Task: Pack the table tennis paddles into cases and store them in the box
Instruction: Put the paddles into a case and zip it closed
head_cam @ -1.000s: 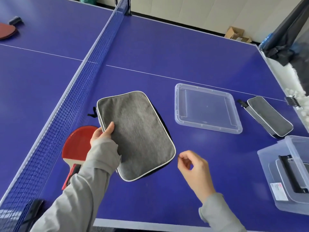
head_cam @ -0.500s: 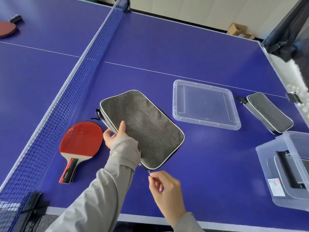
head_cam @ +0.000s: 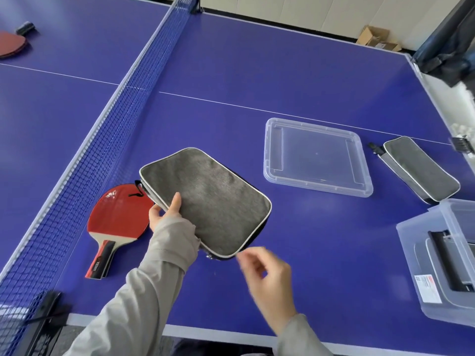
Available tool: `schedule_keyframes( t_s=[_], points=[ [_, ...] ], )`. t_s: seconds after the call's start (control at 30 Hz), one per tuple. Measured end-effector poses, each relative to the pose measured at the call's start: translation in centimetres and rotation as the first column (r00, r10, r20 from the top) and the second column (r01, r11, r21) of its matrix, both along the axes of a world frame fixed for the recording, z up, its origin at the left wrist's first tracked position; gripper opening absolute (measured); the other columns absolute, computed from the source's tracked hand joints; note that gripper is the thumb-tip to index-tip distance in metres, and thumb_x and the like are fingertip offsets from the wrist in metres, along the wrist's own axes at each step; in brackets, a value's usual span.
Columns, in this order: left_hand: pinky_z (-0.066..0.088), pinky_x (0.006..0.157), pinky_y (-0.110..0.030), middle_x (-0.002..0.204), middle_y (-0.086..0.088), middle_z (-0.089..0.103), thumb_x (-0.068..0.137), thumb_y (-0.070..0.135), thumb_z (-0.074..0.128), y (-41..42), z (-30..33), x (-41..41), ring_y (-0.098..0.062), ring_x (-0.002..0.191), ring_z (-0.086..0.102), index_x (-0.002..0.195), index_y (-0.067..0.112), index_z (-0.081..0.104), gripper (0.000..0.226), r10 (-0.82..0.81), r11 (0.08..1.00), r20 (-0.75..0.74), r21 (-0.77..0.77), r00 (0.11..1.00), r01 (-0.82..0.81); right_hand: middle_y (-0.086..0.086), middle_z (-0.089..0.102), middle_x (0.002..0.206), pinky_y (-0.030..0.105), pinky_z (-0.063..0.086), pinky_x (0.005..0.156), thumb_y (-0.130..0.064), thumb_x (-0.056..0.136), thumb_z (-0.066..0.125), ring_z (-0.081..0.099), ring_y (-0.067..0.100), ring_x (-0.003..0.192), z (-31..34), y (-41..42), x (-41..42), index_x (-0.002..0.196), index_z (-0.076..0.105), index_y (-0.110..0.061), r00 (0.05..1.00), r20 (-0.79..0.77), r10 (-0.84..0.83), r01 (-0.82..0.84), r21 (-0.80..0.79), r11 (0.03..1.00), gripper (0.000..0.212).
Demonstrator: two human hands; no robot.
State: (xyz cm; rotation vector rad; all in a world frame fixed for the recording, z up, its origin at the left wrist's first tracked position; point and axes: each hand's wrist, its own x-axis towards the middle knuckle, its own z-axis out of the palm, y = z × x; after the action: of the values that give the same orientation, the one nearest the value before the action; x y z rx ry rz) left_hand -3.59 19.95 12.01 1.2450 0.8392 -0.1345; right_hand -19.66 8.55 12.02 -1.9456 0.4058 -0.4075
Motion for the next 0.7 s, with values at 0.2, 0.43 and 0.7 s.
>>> schedule_keyframes(
  t_s=[0.2,0.43,0.7],
  points=[
    [0.055,0.071,-0.041,0.091,-0.006,0.068,0.083,0.030,0.068,0.9,-1.1,-1.4,-0.026,0.077,0.064,0.099,0.020,0.063,0.020,-0.361,0.909,0.051,-0.206,0.931,0.364,-0.004,0.064,0.112,0.032,0.050,0.084,-0.026,0.095,0.053,0.059,0.017,0.110,0.8,-8.3,1.7,0.114,0.062,-0.027,0.951,-0.259,-0.167,0.264,0.401,0.877,0.021],
    [0.051,0.074,-0.035,0.086,-0.002,0.067,0.083,0.033,0.066,-1.8,-1.3,-2.4,-0.021,0.075,0.062,0.093,0.022,0.066,0.015,-0.486,0.863,-0.001,-0.163,0.874,0.479,0.001,0.068,0.117,0.029,0.046,0.086,-0.048,0.091,0.031,0.063,0.012,0.109,3.4,-8.3,1.5,0.115,0.065,-0.017,0.939,-0.260,0.225,0.104,0.839,0.535,0.052],
    [0.019,0.113,-0.023,0.149,0.002,0.028,0.081,0.040,0.068,-5.5,-0.2,-6.9,-0.015,0.139,0.026,0.141,0.035,0.037,0.068,-0.780,0.569,-0.081,0.323,0.621,0.756,-0.003,0.069,0.113,0.026,0.050,0.092,-0.016,0.098,0.045,0.063,0.012,0.109,2.5,-5.3,0.8,0.116,0.061,-0.020,0.973,-0.202,0.114,0.037,0.619,0.785,0.025]
  ],
)
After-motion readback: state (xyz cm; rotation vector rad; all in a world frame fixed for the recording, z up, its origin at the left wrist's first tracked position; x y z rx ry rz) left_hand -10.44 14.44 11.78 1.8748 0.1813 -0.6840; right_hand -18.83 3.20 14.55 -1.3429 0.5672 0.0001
